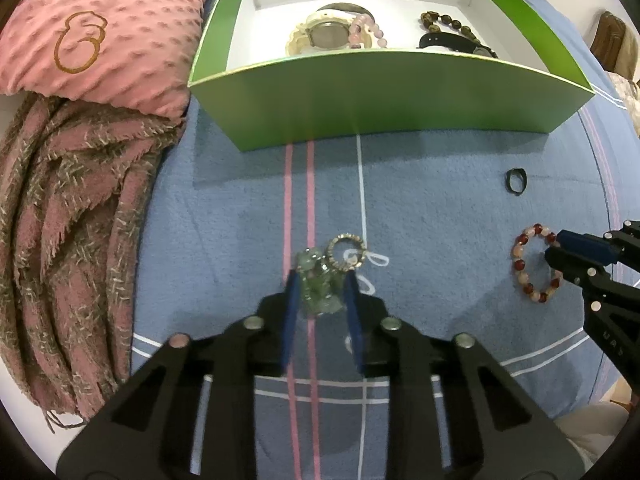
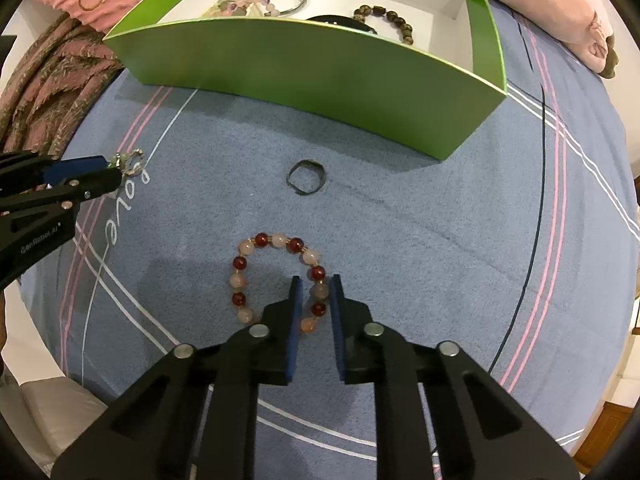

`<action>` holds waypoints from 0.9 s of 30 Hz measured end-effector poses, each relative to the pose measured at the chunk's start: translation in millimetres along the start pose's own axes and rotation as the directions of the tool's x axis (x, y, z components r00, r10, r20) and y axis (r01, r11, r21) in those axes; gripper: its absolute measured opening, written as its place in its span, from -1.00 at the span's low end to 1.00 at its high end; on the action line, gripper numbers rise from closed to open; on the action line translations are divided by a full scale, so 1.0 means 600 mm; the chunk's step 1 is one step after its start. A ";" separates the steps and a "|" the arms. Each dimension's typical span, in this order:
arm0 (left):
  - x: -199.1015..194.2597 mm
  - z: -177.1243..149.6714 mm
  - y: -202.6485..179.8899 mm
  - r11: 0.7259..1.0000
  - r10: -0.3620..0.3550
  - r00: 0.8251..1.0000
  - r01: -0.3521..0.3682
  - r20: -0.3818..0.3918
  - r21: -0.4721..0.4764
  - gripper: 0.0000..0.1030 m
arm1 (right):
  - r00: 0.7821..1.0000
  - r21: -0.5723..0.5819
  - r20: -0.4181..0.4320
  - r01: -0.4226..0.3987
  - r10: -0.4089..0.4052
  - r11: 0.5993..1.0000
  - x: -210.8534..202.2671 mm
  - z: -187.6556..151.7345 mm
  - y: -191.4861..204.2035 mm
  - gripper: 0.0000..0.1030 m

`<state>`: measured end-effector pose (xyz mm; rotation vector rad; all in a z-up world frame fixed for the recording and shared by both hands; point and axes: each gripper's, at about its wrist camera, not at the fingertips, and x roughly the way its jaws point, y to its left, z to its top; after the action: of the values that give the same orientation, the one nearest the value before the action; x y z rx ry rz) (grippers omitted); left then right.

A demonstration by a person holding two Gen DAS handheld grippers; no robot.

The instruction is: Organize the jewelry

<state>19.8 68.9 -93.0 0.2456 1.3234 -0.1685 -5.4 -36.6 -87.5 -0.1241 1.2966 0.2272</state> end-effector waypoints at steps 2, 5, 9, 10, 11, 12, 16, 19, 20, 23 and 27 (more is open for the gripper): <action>0.000 -0.002 0.002 1.000 -0.002 1.000 0.002 0.000 -0.004 -0.67 | 1.000 -0.002 0.000 -0.006 0.006 1.000 0.000 -0.001 0.002 -0.82; -0.007 -0.003 0.001 1.000 -0.005 1.000 0.005 0.000 -0.009 -0.72 | 1.000 0.002 0.003 -0.015 0.015 1.000 -0.002 -0.004 0.001 -0.86; -0.011 -0.007 0.005 1.000 -0.009 1.000 0.009 0.005 -0.014 -0.74 | 1.000 0.009 0.012 -0.019 0.019 1.000 -0.003 -0.006 0.006 -0.86; -0.013 -0.008 0.007 1.000 -0.008 1.000 0.008 0.007 -0.016 -0.75 | 1.000 0.011 0.016 -0.021 0.020 1.000 -0.006 -0.007 0.005 -0.86; -0.018 -0.010 0.012 1.000 -0.008 1.000 0.008 0.008 -0.017 -0.76 | 1.000 0.011 0.020 -0.021 0.021 1.000 -0.010 -0.007 0.006 -0.86; -0.023 -0.011 0.015 1.000 -0.010 1.000 0.010 0.012 -0.020 -0.79 | 0.999 0.012 0.023 -0.022 0.022 1.000 -0.014 -0.011 0.009 -0.86; -0.038 -0.013 0.029 1.000 -0.015 0.999 0.016 0.030 -0.026 -0.84 | 0.999 0.009 0.045 -0.025 0.025 1.000 -0.034 -0.011 0.007 -0.86; -0.050 -0.013 0.038 0.999 -0.014 0.999 0.015 0.042 -0.033 -0.84 | 0.998 0.006 0.054 -0.028 0.028 1.000 -0.043 -0.006 0.007 -0.86; -0.053 -0.014 0.040 0.999 -0.014 0.999 0.016 0.044 -0.035 -0.84 | 0.998 0.006 0.054 -0.028 0.028 1.000 -0.044 -0.006 0.007 -0.86; -0.056 -0.014 0.051 0.999 -0.019 0.999 0.020 0.045 -0.036 -0.84 | 0.998 0.008 0.051 -0.029 0.029 1.000 -0.044 -0.009 0.006 -0.86; -0.052 -0.022 0.059 0.999 -0.020 0.999 0.021 0.035 -0.026 -0.76 | 0.998 0.013 0.046 -0.033 0.032 0.999 -0.042 -0.009 0.005 -0.86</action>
<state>9.3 105.9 -62.8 0.2055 1.2933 -0.1717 -17.8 -37.5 -64.4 -0.0860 1.2551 0.2478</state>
